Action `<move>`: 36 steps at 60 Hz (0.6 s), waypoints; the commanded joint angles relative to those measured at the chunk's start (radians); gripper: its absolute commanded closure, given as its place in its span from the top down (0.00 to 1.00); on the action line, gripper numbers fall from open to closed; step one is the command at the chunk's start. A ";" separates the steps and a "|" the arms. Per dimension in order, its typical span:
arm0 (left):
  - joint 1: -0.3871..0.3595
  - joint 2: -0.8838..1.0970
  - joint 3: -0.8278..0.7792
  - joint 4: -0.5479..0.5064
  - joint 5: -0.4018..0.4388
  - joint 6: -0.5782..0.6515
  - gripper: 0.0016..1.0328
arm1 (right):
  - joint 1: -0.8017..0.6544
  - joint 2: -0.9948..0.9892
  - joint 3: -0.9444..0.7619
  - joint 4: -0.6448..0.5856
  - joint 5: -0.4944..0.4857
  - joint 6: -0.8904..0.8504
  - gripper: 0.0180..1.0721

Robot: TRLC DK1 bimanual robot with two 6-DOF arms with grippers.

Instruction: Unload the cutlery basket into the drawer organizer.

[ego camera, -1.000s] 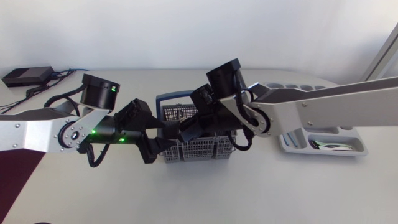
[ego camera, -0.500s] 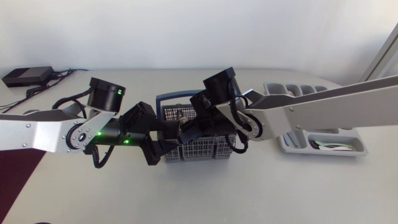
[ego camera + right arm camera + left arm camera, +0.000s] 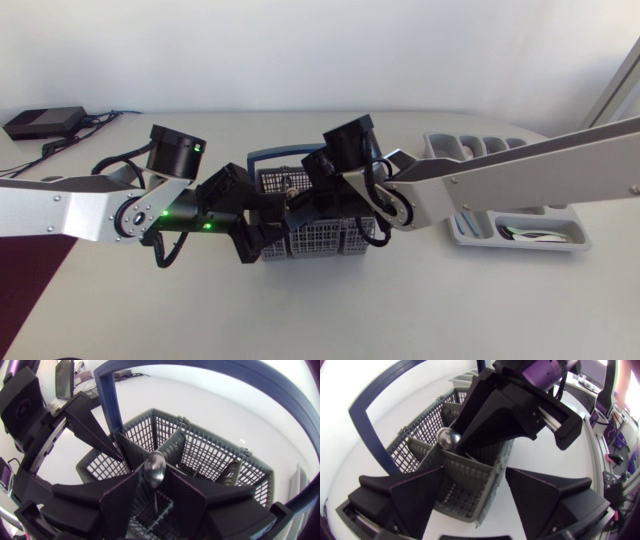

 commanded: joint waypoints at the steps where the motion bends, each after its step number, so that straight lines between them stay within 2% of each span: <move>1: -0.007 0.039 -0.004 -0.020 0.003 -0.019 0.82 | 0.011 0.036 -0.023 0.012 -0.019 0.026 0.29; 5: -0.007 0.045 -0.002 -0.020 0.003 -0.019 0.82 | 0.011 0.037 -0.029 0.026 -0.038 0.024 0.21; 9: -0.009 0.050 -0.001 -0.021 0.003 -0.019 0.82 | 0.014 0.040 -0.035 0.036 -0.051 0.023 0.20; 15: -0.009 0.049 -0.002 -0.021 0.003 -0.019 0.82 | 0.017 0.048 -0.042 0.049 -0.105 0.018 0.11; 36: -0.007 0.039 -0.008 -0.026 0.003 -0.019 0.82 | 0.035 0.008 -0.083 0.102 -0.091 -0.023 0.06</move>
